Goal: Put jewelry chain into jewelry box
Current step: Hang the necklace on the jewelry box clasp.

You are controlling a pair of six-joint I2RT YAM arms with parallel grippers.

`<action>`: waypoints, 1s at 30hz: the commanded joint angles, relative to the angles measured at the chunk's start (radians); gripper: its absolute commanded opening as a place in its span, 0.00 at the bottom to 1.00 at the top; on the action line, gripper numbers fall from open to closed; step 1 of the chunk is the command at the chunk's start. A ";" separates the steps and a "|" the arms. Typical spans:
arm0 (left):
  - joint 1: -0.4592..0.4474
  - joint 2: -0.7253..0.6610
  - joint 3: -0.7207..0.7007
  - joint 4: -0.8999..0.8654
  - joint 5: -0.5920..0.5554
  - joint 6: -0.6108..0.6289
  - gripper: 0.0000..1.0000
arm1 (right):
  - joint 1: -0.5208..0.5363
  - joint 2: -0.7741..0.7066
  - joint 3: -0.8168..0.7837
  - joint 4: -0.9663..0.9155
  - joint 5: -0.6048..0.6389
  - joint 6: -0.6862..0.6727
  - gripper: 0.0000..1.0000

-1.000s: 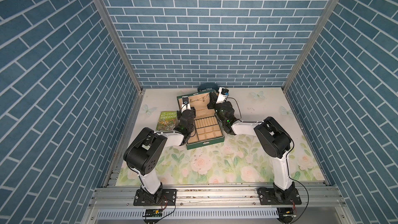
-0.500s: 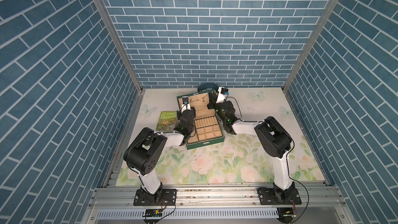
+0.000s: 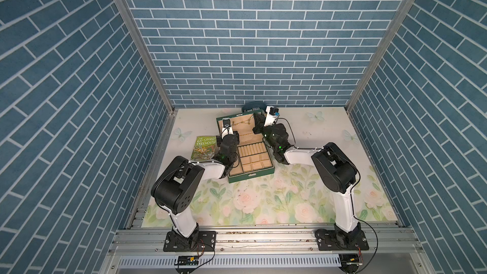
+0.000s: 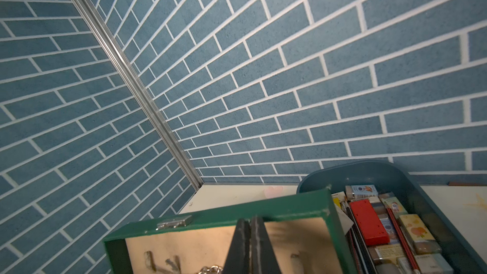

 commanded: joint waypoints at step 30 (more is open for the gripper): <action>-0.002 -0.013 -0.008 -0.005 -0.008 -0.009 0.00 | -0.019 -0.030 -0.095 0.016 -0.075 0.059 0.00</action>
